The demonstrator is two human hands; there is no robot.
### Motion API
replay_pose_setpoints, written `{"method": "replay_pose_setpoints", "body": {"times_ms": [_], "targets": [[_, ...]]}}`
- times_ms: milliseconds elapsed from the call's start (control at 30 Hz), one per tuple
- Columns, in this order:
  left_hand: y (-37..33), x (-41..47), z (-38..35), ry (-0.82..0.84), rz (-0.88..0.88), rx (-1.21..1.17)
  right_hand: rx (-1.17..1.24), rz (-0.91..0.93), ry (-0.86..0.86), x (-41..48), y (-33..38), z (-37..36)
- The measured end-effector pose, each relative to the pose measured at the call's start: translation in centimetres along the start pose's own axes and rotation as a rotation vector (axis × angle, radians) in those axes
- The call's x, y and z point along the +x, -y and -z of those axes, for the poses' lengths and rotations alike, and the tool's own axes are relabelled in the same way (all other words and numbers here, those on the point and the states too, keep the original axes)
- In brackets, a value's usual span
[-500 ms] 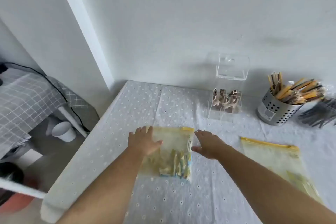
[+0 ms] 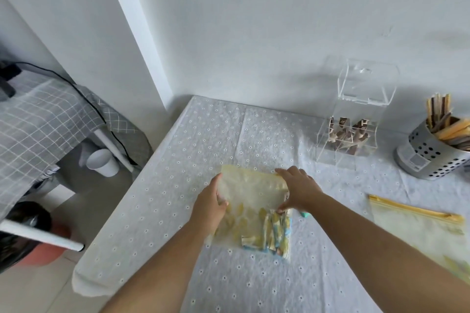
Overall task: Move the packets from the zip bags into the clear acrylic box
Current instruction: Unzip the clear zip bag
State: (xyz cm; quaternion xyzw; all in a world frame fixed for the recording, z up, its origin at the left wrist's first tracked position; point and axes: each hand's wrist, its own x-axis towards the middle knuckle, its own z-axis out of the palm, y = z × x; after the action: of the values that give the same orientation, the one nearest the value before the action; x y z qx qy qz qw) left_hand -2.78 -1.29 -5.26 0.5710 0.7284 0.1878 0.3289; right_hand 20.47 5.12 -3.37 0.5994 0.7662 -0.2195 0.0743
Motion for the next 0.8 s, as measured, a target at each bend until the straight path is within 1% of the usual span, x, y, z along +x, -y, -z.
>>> {"method": "replay_pose_setpoints", "body": {"times_ms": [133,233,367,467,567,633,667,800], "targets": [[-0.3,0.2,0.5,-0.02,-0.004,-0.083,0.232,-0.047,-0.128,0.1,-0.3,1.2],[-1.3,0.4,1.2,-0.065,-0.037,-0.125,0.407,-0.093,-0.201,-0.6,-0.6,2.2],[-3.4,0.8,2.4,-0.203,-0.077,-0.199,0.648,-0.157,-0.266,-2.8,-1.3,3.3],[-4.6,0.2,2.9,-0.277,-0.132,-0.137,0.887,-0.204,-0.301,-5.2,-1.5,3.4],[-5.5,-1.4,2.1,-0.31,-0.245,-0.01,1.044,-0.223,-0.288,-7.3,-1.3,2.8],[-6.6,-2.8,1.1,-0.268,-0.284,-0.011,1.139,-0.208,-0.262,-8.3,-1.0,2.8],[-7.3,-3.6,0.7,-0.208,-0.261,-0.064,1.186,-0.202,-0.249,-8.9,-0.8,2.8],[-9.7,-6.4,-0.9,0.125,-0.035,-0.432,1.313,-0.156,-0.187,-11.0,-0.1,3.0]]}}
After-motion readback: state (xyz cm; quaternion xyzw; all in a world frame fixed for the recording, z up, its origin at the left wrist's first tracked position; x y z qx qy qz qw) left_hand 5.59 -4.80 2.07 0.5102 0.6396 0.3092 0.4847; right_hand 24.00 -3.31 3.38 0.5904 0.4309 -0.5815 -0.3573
